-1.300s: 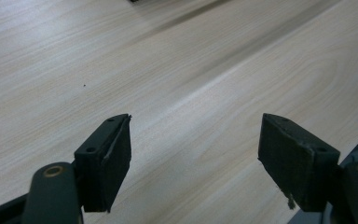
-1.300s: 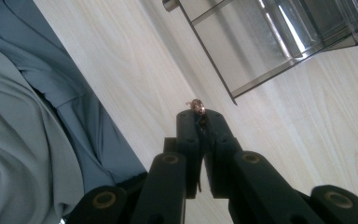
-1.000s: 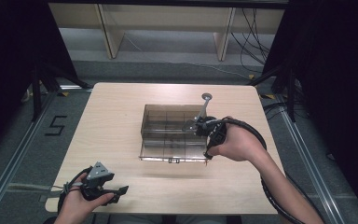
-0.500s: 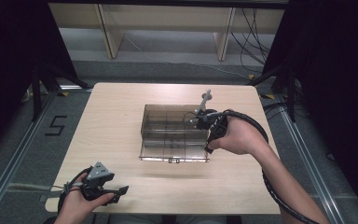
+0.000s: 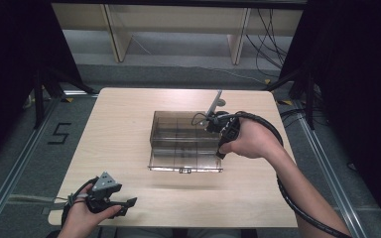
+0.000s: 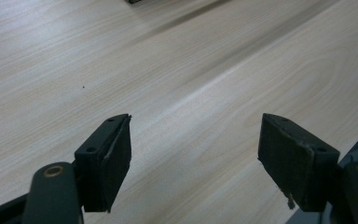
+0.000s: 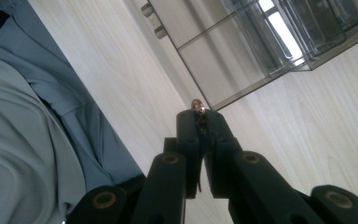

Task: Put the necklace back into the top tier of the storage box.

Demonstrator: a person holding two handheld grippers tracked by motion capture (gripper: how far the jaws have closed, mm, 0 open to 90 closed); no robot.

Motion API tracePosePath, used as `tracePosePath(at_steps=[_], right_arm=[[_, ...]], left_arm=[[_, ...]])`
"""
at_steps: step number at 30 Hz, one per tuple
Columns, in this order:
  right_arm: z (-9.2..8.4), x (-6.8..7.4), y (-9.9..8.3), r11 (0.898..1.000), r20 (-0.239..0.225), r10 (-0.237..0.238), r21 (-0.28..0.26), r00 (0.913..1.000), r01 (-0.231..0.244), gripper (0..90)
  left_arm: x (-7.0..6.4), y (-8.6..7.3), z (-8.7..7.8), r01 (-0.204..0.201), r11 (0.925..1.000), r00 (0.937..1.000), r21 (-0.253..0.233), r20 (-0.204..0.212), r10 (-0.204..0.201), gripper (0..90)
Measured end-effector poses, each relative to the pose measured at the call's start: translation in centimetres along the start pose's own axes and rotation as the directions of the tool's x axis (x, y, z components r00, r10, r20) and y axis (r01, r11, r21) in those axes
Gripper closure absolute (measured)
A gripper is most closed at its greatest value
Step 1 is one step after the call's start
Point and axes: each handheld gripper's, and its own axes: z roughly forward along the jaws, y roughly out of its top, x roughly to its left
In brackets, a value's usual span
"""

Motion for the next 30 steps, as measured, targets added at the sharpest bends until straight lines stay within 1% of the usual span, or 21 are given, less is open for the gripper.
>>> tracePosePath(at_steps=[2, 3, 4, 5, 6, 7, 8, 10, 11, 12, 13, 14, 17, 18, 19, 20, 25, 26, 27, 28, 30], right_arm=[[-0.1, -0.1, 0.1, 1.0, 0.009, -0.007, -0.004, 0.9999, 0.007, 86.2], [-0.1, 0.0, 0.2, 1.0, 0.003, 0.001, -0.002, 1.0, -0.001, 86.3], [-0.2, -0.1, 0.2, 1.0, 0.002, -0.007, -0.005, 1.0, 0.007, 86.3], [-0.3, 0.0, 0.3, 1.0, 0.006, 0.011, -0.002, 0.9999, -0.011, 86.3], [-0.3, -0.2, 0.3, 1.0, 0.011, -0.013, -0.005, 0.9999, 0.013, 86.3], [-0.4, 0.0, 0.4, 1.0, 0.009, 0.006, -0.002, 0.9999, -0.006, 86.3], [-0.5, -0.1, 0.5, 1.0, 0.009, 0.009, -0.001, 0.9999, -0.009, 86.3], [-0.6, -0.3, 0.5, 1.0, 0.013, -0.009, -0.008, 0.9999, 0.009, 86.2], [-0.6, -0.3, 0.6, 1.0, 0.016, -0.013, -0.008, 0.9998, 0.013, 86.2], [-0.7, -0.2, 0.7, 1.0, 0.016, 0.009, -0.007, 0.9998, -0.009, 86.2], [-0.8, -0.3, 0.7, 1.0, 0.017, -0.004, -0.007, 0.9998, 0.004, 86.2], [-0.8, -0.4, 0.8, 1.0, 0.016, -0.01, -0.01, 0.9998, 0.01, 86.3], [-0.9, -0.6, 0.9, 1.0, 0.016, -0.023, -0.016, 0.9996, 0.023, 86.2], [-1.0, -0.4, 1.0, 1.0, 0.011, 0.015, -0.006, 0.9998, -0.014, 86.3], [-1.0, -0.7, 1.1, 1.0, 0.02, -0.011, -0.009, 0.9998, 0.011, 86.3], [-1.0, -0.7, 1.1, 1.0, 0.014, -0.004, -0.013, 0.9999, 0.004, 86.2], [-1.1, -0.9, 1.5, 1.0, 0.023, -0.021, -0.013, 0.9995, 0.021, 86.2], [-1.2, -0.8, 1.6, 1.0, 0.024, -0.002, -0.007, 0.9997, 0.002, 86.2], [-1.1, -0.9, 1.7, 1.0, 0.024, -0.015, -0.013, 0.9996, 0.015, 86.2], [-1.2, -0.9, 1.7, 1.0, 0.021, -0.007, -0.012, 0.9997, 0.008, 86.2], [-1.2, -1.0, 1.8, 1.0, 0.02, -0.014, -0.013, 0.9997, 0.015, 86.2]], left_arm=[[0.0, 0.0, 0.0, 0.006, 1.0, 1.0, -0.005, -0.001, -0.006, 25.7], [0.0, 0.0, 0.0, 0.005, 1.0, 1.0, -0.003, 0.0, -0.005, 25.8], [0.0, 0.0, 0.1, 0.005, 1.0, 1.0, -0.001, -0.007, -0.005, 25.8], [0.0, 0.0, 0.0, 0.0, 1.0, 1.0, 0.001, 0.008, 0.0, 25.8], [0.0, 0.0, 0.0, -0.004, 1.0, 1.0, 0.005, 0.003, 0.004, 25.8], [0.0, 0.0, 0.1, 0.003, 1.0, 1.0, -0.002, -0.008, -0.003, 25.8], [0.0, 0.0, 0.1, 0.002, 1.0, 1.0, -0.002, -0.007, -0.002, 25.8], [0.0, 0.0, 0.0, -0.004, 1.0, 1.0, 0.005, 0.004, 0.004, 25.8], [0.1, 0.0, -0.1, -0.017, 0.9997, 0.9998, 0.019, 0.007, 0.017, 25.8], [0.1, 0.0, -0.1, -0.016, 0.9997, 0.9999, 0.019, 0.007, 0.016, 25.8], [0.1, 0.0, -0.1, -0.016, 0.9997, 0.9999, 0.016, 0.005, 0.016, 25.8], [0.0, 0.0, 0.0, 0.002, 1.0, 1.0, 0.001, 0.0, -0.002, 25.8], [0.0, 0.0, 0.1, 0.002, 1.0, 1.0, -0.001, -0.007, -0.002, 25.7], [0.0, 0.0, 0.1, 0.002, 1.0, 1.0, -0.001, -0.007, -0.002, 25.8], [0.0, 0.0, 0.0, 0.002, 1.0, 1.0, -0.001, -0.007, -0.002, 25.8], [0.0, 0.0, 0.1, 0.003, 1.0, 1.0, -0.001, -0.007, -0.003, 25.8], [0.0, 0.0, 0.0, 0.004, 1.0, 1.0, -0.002, -0.006, -0.004, 25.8], [0.0, 0.0, 0.0, 0.003, 1.0, 1.0, -0.003, -0.006, -0.003, 25.8], [0.0, 0.0, 0.0, 0.003, 1.0, 1.0, -0.002, -0.007, -0.003, 25.8], [0.0, 0.0, 0.0, 0.003, 1.0, 1.0, -0.002, -0.006, -0.003, 25.8], [0.0, 0.0, 0.0, 0.003, 1.0, 1.0, -0.002, -0.007, -0.003, 25.8]])
